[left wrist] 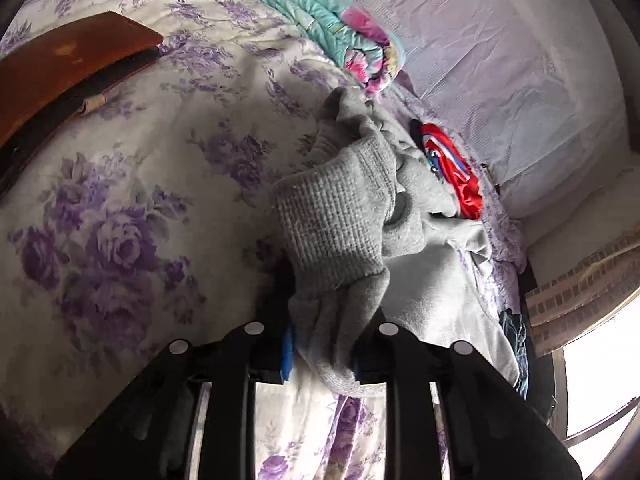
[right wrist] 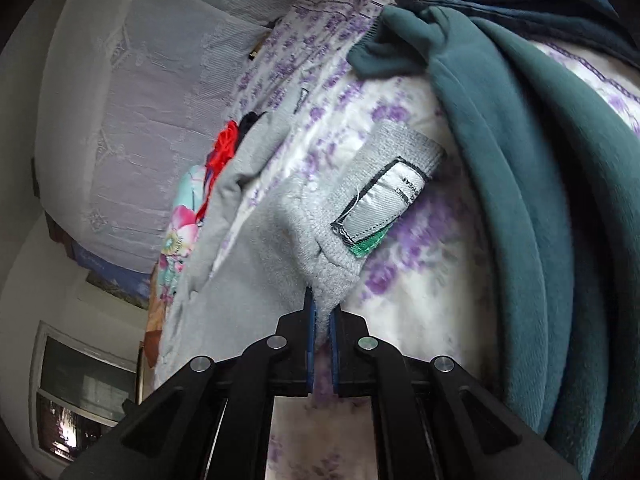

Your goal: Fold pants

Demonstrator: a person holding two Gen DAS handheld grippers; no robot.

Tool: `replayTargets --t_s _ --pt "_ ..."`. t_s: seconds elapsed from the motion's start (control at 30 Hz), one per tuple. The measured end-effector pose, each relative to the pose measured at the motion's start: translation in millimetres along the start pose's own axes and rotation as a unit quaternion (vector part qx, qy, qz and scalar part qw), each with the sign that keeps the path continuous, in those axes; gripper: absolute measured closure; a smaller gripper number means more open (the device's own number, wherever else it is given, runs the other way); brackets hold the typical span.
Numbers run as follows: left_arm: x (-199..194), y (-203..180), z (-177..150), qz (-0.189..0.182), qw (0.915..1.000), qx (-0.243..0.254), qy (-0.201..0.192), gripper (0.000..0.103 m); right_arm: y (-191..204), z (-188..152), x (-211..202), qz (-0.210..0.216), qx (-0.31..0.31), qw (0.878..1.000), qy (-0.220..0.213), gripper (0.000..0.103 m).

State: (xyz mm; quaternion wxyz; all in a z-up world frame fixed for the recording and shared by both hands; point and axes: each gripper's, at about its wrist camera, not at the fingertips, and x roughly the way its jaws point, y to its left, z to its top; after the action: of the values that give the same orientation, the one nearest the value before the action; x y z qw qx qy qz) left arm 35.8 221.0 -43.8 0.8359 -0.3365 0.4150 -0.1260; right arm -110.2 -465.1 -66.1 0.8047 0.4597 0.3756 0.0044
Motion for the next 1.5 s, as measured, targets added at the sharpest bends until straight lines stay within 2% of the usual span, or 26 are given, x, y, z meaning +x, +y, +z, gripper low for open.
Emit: replayTargets --t_s 0.07,0.1,0.13,0.2,0.27,0.3,0.37,0.43,0.53,0.63,0.67,0.7,0.73,0.8,0.83,0.9,0.97,1.0,1.1,1.13,1.2,1.27,1.37,1.43,1.47,1.5 --pt "-10 -2 2 -0.001 0.9999 -0.005 -0.012 0.068 11 -1 -1 -0.017 -0.021 1.0 -0.009 0.097" --pt "-17 -5 3 0.005 0.9996 -0.004 -0.028 0.057 15 0 -2 -0.018 -0.029 0.999 -0.014 0.097" --pt "-26 -9 4 0.019 0.9987 0.005 -0.047 0.052 19 0 -4 -0.018 -0.034 0.999 -0.02 0.097" --pt "-39 -18 5 0.037 0.996 0.033 -0.074 0.052 26 -1 -10 -0.025 -0.053 0.998 -0.022 0.097" --pt "-51 -19 4 0.053 0.9933 0.043 -0.093 0.048 25 -3 -6 -0.06 -0.074 0.995 -0.003 0.096" --pt "-55 -18 3 0.063 0.9924 0.042 -0.097 0.044 22 -4 -1 -0.093 -0.087 0.992 0.015 0.088" --pt "-59 -19 4 0.065 0.9924 0.043 -0.095 0.044 18 -7 -7 -0.105 -0.098 0.99 0.019 0.084" --pt "-62 -24 4 0.054 0.993 0.05 -0.092 0.044 25 -8 -27 -0.126 -0.1 0.987 -0.018 0.082" --pt "-67 -46 -1 0.038 0.9899 0.091 -0.101 0.042 54 -3 -53 -0.156 -0.145 0.971 -0.107 0.078" --pt "-49 -82 -2 0.023 0.9832 0.156 -0.091 0.027 86 2 -40 -0.126 -0.199 0.965 -0.114 0.074" --pt "-37 -91 -3 0.023 0.9815 0.172 -0.081 0.024 93 3 -25 -0.111 -0.207 0.967 -0.101 0.069" --pt "-24 -95 -5 0.03 0.9805 0.182 -0.067 0.019 97 6 -6 -0.102 -0.211 0.969 -0.077 0.053" --pt "-6 -97 -5 0.048 0.9795 0.189 -0.049 0.019 95 7 15 -0.104 -0.215 0.97 -0.045 0.041" --pt "31 -84 -3 0.103 0.9792 0.174 -0.009 0.019 73 8 60 -0.131 -0.182 0.974 0.024 0.041" --pt "39 -78 -3 0.109 0.9796 0.169 -0.002 0.019 62 8 63 -0.11 -0.166 0.98 0.004 0.041" --pt "32 -82 -3 0.103 0.9774 0.184 -0.009 0.019 61 5 57 -0.097 -0.174 0.98 -0.004 0.041" --pt "12 -88 9 0.071 0.9815 0.177 -0.016 0.019 56 5 52 -0.069 -0.166 0.984 -0.012 0.039" --pt "-2 -90 20 0.054 0.9833 0.17 -0.035 0.019 54 4 50 -0.056 -0.163 0.985 -0.017 0.037" --pt "-28 -96 61 0.077 0.9792 0.159 -0.101 0.005 58 1 49 -0.043 -0.169 0.984 -0.018 0.029" --pt "-25 -93 82 0.09 0.9777 0.157 -0.107 0.005 60 0 49 -0.046 -0.175 0.983 -0.018 0.027" --pt "-1 -79 120 0.104 0.9816 0.139 -0.08 0.005 65 -3 51 -0.055 -0.189 0.98 -0.016 0.023" --pt "38 -54 154 0.105 0.9901 0.089 -0.026 0.005 67 -4 54 -0.059 -0.196 0.979 -0.014 0.021" --pt "93 -26 177 0.065 0.9962 0.031 0.05 0.007 66 -3 55 -0.057 -0.197 0.979 -0.015 0.02" --pt "119 -27 175 0.051 0.9938 0.043 0.089 0.008 67 -3 56 -0.057 -0.197 0.979 -0.015 0.019" --pt "133 -32 172 0.052 0.9899 0.071 0.111 0.008 67 -3 56 -0.058 -0.199 0.978 -0.014 0.019" --pt "141 -35 169 0.063 0.987 0.097 0.111 0.008 68 -3 57 -0.059 -0.201 0.978 -0.012 0.018"
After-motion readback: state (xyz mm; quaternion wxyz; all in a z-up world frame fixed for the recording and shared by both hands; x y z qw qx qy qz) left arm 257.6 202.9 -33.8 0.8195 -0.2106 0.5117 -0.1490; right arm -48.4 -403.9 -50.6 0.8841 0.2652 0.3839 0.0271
